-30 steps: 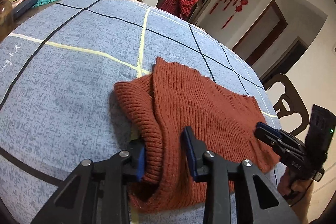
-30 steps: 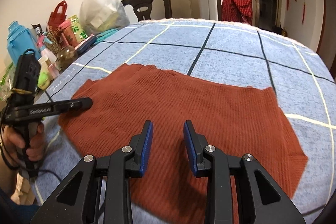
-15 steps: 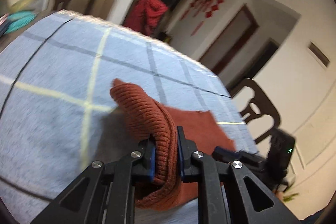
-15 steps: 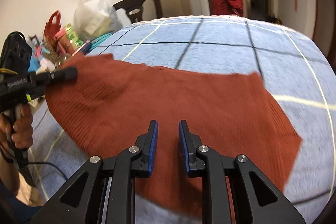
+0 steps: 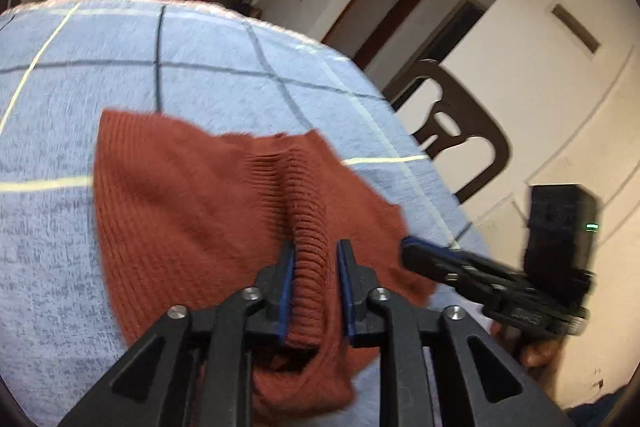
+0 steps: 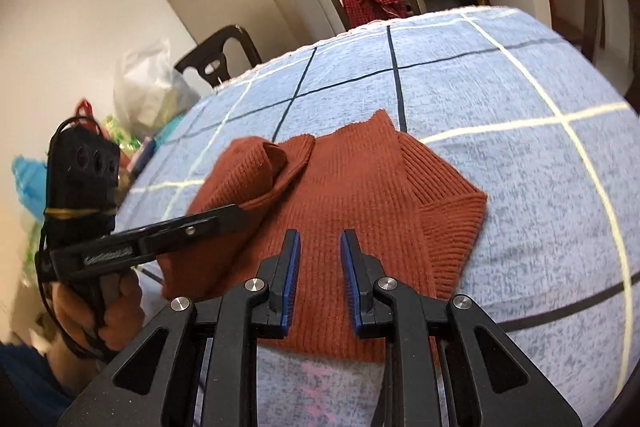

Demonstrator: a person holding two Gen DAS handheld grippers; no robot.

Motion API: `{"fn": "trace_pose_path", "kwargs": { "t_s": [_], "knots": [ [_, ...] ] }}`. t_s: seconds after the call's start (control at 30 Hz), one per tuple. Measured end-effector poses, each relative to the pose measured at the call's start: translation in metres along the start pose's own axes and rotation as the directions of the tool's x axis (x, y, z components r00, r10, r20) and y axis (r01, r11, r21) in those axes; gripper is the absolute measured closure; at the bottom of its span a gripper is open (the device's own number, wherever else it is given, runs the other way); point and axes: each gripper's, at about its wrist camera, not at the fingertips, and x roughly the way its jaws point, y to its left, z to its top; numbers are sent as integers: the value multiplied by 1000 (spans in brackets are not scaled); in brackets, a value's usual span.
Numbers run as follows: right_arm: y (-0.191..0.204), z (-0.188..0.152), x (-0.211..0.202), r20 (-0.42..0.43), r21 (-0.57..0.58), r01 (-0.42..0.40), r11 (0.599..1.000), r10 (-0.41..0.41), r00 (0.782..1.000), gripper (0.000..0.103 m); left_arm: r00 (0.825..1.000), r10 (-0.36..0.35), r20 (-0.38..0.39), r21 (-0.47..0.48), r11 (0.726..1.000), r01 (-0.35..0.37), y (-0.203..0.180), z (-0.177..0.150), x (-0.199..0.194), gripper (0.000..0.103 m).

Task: Fold small clothes
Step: 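Fold the held edge across the sweater with the left tool and release, then grasp the opposite sweater edge with the right tool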

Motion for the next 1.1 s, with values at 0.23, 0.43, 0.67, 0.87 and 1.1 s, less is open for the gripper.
{"fn": "trace_pose_path", "kwargs": {
  "t_s": [0.23, 0.43, 0.67, 0.87, 1.1],
  "knots": [
    [-10, 3, 4, 13, 141, -213, 967, 214, 977, 61, 990, 32, 139, 38, 999, -38, 2, 4, -58, 66],
    [-7, 5, 32, -55, 202, -290, 935, 307, 950, 60, 984, 158, 78, -16, 987, -157, 34, -11, -46, 66],
    [-2, 10, 54, -102, 265, -318, 910, 354, 930, 60, 979, 189, 73, 40, 981, -192, 27, -25, -33, 66],
    [-8, 17, 62, -98, 343, -329, 880, 382, 919, 60, 977, 197, 82, 71, 977, -203, 22, -26, -28, 64],
    [7, 19, 74, -175, 288, -266, 920, 324, 930, 60, 974, 210, 89, 90, 972, -218, 19, -28, -27, 64]
  ]
}}
